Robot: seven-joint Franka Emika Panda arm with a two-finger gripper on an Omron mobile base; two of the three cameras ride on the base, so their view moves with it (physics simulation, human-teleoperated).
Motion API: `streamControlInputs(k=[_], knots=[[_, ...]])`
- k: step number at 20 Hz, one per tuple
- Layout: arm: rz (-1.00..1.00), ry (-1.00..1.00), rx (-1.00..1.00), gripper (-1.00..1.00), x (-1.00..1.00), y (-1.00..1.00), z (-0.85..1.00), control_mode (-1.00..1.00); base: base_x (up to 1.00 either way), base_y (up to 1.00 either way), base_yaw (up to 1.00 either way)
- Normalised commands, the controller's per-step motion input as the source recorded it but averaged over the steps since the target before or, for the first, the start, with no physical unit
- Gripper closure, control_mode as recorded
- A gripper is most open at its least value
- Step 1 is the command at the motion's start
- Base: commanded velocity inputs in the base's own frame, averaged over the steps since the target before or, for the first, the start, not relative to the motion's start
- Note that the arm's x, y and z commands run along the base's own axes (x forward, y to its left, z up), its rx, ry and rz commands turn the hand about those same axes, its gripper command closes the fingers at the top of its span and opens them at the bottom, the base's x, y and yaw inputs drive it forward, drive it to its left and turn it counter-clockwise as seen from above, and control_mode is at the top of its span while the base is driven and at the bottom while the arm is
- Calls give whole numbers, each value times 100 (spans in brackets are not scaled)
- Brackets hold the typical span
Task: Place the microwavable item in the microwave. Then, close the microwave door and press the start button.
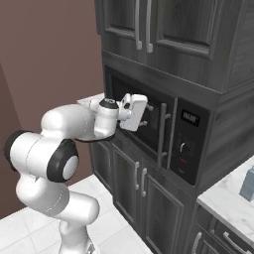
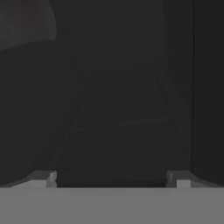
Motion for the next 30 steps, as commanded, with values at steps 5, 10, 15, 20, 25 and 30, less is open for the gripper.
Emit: streamControlInputs(k=[5, 10, 15, 20, 25, 30], knots=[[1, 0, 3, -100, 23, -32, -5, -100, 0, 0, 0], [3, 0, 2, -100, 8, -16, -5, -100, 0, 0, 0], [1, 0, 2, -100, -18, 1, 1, -100, 0, 0, 0], [0, 2, 7, -100, -59, 14, 21, -100, 0, 0, 0], [0, 0, 5, -100, -79, 27, 27, -100, 0, 0, 0], [1, -3, 2, -100, -94, 26, 7, -100, 0, 0, 0]])
